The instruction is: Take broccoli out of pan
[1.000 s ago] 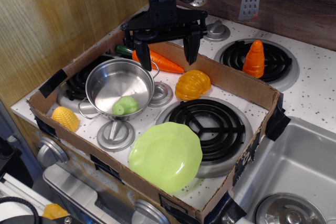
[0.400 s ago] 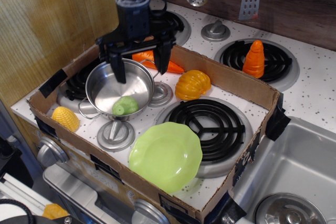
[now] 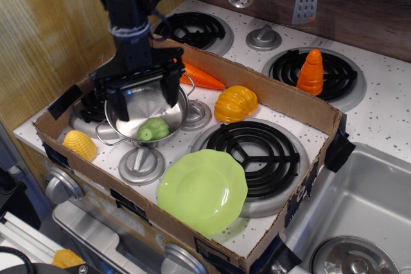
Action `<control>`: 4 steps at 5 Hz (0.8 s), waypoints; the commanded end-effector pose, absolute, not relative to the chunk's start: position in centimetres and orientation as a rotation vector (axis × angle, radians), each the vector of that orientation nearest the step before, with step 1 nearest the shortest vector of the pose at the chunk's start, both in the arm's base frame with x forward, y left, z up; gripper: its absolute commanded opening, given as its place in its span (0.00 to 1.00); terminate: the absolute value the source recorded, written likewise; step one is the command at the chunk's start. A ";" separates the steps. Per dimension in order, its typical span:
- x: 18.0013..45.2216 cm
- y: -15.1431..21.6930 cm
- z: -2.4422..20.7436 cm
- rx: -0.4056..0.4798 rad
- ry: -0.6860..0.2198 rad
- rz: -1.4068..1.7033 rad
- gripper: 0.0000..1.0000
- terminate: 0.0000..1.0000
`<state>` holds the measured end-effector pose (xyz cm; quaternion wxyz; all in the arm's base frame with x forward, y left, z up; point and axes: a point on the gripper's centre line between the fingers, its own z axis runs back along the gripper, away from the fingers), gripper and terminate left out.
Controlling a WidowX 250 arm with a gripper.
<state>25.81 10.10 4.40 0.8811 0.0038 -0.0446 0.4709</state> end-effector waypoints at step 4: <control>25.9 8.0 2.0 0.012 -0.080 0.895 1.00 0.00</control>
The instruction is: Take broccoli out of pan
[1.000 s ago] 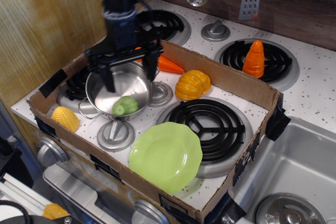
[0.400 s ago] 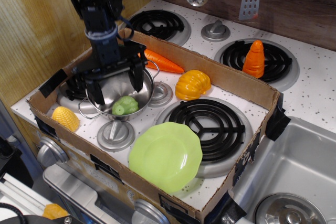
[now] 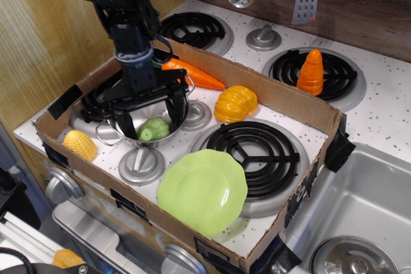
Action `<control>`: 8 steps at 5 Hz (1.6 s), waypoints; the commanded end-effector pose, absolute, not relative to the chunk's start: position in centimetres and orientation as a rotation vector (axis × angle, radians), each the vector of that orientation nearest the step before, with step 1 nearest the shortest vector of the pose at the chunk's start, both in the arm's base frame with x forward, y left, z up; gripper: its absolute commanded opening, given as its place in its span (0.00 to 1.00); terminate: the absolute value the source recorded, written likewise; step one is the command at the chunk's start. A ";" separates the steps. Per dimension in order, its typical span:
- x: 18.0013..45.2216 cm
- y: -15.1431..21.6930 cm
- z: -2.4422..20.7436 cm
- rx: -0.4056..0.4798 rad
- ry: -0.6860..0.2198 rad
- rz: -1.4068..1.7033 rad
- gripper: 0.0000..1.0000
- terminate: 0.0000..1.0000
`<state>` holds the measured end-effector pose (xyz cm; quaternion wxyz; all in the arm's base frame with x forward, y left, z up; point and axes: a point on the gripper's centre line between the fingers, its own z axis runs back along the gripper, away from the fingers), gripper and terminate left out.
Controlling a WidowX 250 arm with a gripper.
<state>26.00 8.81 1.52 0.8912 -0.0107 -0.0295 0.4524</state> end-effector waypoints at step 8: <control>26.9 8.9 8.0 0.039 -0.079 0.880 0.00 0.00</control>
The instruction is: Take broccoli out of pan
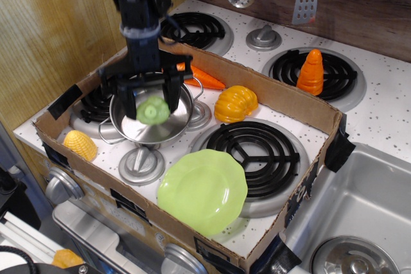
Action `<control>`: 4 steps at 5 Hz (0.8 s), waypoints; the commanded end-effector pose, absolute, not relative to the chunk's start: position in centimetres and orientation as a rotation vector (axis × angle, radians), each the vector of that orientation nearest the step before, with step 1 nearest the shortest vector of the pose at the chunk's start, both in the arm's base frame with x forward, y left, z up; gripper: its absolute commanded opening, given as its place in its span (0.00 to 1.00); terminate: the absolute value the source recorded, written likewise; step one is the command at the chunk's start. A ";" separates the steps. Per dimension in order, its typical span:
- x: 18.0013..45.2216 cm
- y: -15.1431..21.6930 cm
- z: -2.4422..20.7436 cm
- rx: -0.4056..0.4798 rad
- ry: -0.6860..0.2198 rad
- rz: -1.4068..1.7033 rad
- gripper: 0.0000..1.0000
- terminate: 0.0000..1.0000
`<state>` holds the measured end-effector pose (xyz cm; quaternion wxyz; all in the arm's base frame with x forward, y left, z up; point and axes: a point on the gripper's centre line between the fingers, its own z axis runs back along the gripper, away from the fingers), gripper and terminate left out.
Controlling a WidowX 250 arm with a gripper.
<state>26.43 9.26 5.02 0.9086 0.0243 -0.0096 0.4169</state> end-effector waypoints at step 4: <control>20.7 2.5 5.5 -0.058 -0.037 1.089 0.00 0.00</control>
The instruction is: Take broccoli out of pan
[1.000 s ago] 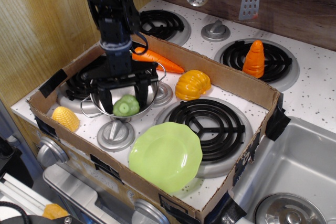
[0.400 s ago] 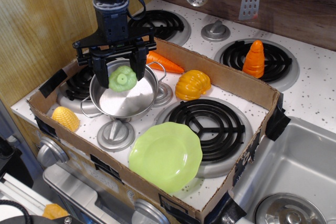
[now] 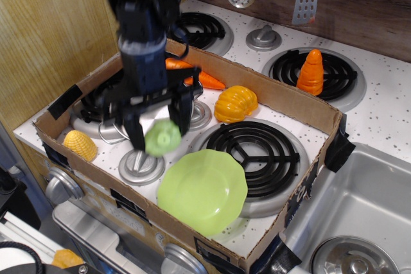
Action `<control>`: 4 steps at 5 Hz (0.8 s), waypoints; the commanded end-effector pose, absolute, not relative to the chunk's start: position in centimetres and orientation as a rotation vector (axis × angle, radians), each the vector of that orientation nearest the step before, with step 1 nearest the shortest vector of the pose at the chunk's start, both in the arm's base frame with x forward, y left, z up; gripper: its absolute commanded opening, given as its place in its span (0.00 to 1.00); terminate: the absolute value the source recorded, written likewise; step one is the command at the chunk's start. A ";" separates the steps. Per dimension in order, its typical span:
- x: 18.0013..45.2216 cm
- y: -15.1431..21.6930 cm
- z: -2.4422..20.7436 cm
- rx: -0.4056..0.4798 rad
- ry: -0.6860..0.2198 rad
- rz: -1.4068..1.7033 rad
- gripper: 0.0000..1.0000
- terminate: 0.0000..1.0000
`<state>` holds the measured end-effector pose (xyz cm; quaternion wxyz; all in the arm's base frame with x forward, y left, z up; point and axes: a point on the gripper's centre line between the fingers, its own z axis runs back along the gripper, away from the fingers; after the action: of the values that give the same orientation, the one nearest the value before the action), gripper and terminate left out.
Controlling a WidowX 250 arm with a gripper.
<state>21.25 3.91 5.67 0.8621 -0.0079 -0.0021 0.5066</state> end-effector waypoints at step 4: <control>20.4 4.3 2.6 -0.103 -0.037 1.020 1.00 0.00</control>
<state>19.91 4.52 2.12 0.8725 -0.0466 -0.0077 0.4863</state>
